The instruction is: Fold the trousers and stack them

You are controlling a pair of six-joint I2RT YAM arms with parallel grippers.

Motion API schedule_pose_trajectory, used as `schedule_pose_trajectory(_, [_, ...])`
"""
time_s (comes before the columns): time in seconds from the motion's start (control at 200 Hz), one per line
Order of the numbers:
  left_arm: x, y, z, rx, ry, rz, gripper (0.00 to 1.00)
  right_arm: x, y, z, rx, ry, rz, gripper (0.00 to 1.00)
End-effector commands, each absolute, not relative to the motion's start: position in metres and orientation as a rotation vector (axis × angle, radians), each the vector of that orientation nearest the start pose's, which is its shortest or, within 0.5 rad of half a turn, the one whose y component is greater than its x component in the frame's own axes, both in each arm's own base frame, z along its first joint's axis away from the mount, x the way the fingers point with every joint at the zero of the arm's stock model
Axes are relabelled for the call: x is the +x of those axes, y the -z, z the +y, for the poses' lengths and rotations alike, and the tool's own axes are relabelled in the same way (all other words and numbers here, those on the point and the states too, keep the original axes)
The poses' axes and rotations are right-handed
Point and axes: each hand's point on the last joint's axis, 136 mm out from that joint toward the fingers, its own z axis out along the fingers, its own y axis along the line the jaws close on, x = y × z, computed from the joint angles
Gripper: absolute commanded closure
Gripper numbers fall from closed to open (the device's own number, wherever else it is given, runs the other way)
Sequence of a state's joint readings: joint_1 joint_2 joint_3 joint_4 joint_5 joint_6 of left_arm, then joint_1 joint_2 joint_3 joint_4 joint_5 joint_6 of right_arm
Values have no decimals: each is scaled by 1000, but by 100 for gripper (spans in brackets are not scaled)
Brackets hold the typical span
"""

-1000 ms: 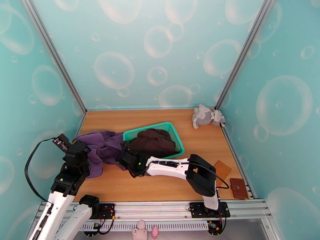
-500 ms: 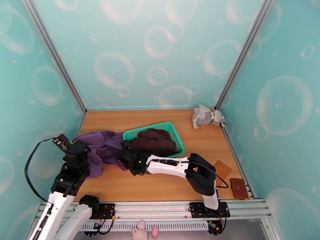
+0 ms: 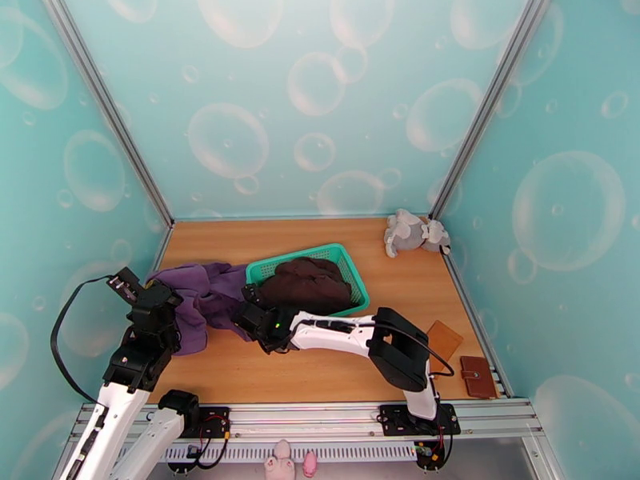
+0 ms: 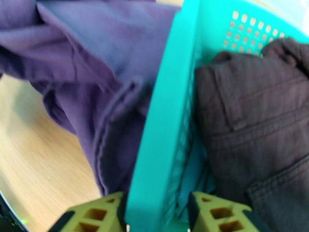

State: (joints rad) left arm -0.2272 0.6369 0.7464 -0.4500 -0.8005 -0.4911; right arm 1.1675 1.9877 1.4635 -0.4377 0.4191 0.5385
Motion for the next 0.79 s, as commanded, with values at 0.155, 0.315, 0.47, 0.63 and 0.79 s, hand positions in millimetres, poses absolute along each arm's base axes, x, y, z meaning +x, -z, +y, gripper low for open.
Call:
schedule_pose_trajectory(0.155, [255,-303,67,-741,-205,1597,100,266,-86,415,-578,-119,2394,63])
schedule_pose_trajectory(0.315, [255,-303,67,-739,-212,1600,100,276,-87,410,-570,-135,2389,71])
schedule_pose_trajectory(0.47, [253,-303,68,-743,-206,1593,100,290,-90,410,-595,-176,2361,80])
schedule_pose_trajectory(0.63, [255,-303,67,-738,-209,1599,100,312,-97,401,-580,-190,2324,85])
schedule_pose_trajectory(0.79, [254,-303,66,-736,-201,1599,100,346,-104,386,-537,-229,2287,88])
